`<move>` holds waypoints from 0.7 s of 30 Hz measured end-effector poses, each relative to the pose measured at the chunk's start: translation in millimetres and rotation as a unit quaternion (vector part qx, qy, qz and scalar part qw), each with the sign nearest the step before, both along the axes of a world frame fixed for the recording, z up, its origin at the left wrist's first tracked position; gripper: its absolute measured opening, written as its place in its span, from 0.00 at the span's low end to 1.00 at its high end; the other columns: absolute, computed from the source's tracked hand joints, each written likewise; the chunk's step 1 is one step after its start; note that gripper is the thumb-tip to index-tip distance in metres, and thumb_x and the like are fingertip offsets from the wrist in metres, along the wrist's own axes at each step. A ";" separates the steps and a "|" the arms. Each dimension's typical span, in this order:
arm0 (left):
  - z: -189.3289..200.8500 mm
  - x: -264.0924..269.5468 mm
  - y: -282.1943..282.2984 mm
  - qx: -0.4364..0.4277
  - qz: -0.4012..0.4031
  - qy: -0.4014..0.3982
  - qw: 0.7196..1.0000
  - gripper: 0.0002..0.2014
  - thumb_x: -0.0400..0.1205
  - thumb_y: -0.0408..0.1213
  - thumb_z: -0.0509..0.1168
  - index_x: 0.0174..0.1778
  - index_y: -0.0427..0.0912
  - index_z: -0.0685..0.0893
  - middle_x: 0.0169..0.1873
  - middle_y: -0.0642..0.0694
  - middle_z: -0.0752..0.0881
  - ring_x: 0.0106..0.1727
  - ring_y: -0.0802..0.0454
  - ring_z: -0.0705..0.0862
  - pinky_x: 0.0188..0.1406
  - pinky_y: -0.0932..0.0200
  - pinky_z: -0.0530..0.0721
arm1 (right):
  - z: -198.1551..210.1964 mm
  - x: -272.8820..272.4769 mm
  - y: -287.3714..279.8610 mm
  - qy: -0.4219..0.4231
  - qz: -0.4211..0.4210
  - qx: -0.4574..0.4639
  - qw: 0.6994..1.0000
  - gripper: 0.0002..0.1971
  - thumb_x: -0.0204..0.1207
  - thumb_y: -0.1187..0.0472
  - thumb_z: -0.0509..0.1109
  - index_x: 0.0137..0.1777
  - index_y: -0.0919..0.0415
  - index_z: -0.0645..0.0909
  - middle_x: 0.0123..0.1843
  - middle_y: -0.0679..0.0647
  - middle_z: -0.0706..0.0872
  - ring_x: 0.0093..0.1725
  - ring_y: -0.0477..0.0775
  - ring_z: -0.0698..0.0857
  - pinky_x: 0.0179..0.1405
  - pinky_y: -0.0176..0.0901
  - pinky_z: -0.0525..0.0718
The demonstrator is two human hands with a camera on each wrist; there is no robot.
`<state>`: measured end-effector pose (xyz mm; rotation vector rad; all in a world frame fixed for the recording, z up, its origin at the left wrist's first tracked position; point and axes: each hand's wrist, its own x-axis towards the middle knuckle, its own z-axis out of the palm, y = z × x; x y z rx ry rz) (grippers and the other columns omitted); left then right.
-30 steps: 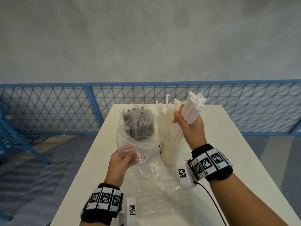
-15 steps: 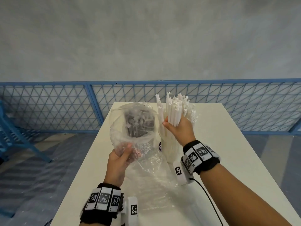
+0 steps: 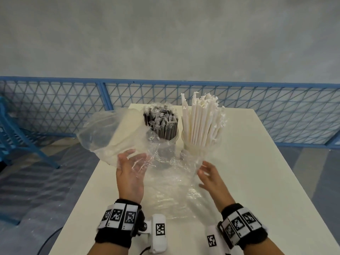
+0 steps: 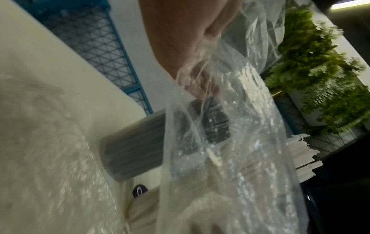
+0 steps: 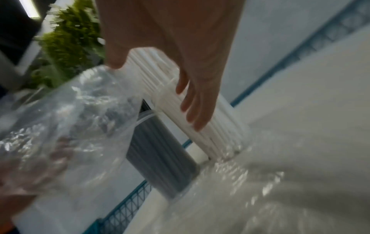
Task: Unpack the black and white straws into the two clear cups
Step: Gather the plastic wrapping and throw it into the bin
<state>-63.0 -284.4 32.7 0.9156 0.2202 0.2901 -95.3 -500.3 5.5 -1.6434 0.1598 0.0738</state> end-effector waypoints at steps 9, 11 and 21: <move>-26.2 -10.4 1.9 0.305 0.148 0.035 0.940 0.45 0.72 0.32 0.76 0.78 0.45 0.52 0.75 0.36 0.62 0.73 0.40 0.69 0.76 0.41 0.68 | -1.3 1.9 -5.5 0.032 -0.030 0.108 0.993 0.08 0.82 0.66 0.57 0.53 0.57 0.77 0.38 0.53 0.81 0.42 0.50 0.87 0.52 0.49 0.84; -25.0 -9.7 8.2 0.481 0.189 0.012 0.856 0.52 0.65 0.34 0.80 0.79 0.39 0.53 0.78 0.32 0.54 0.79 0.38 0.55 0.79 0.46 0.57 | -0.8 2.3 -10.7 0.050 -0.022 0.093 0.994 0.10 0.83 0.67 0.55 0.51 0.58 0.78 0.37 0.54 0.77 0.40 0.51 0.84 0.53 0.51 0.84; -20.2 -4.0 28.4 0.667 0.009 0.039 0.744 0.30 0.79 0.65 0.54 0.26 0.40 0.76 0.21 0.47 0.82 0.29 0.43 0.83 0.52 0.47 0.77 | -7.5 9.2 -13.8 0.079 0.002 0.012 0.997 0.12 0.81 0.70 0.55 0.47 0.58 0.79 0.32 0.53 0.75 0.33 0.50 0.79 0.42 0.46 0.84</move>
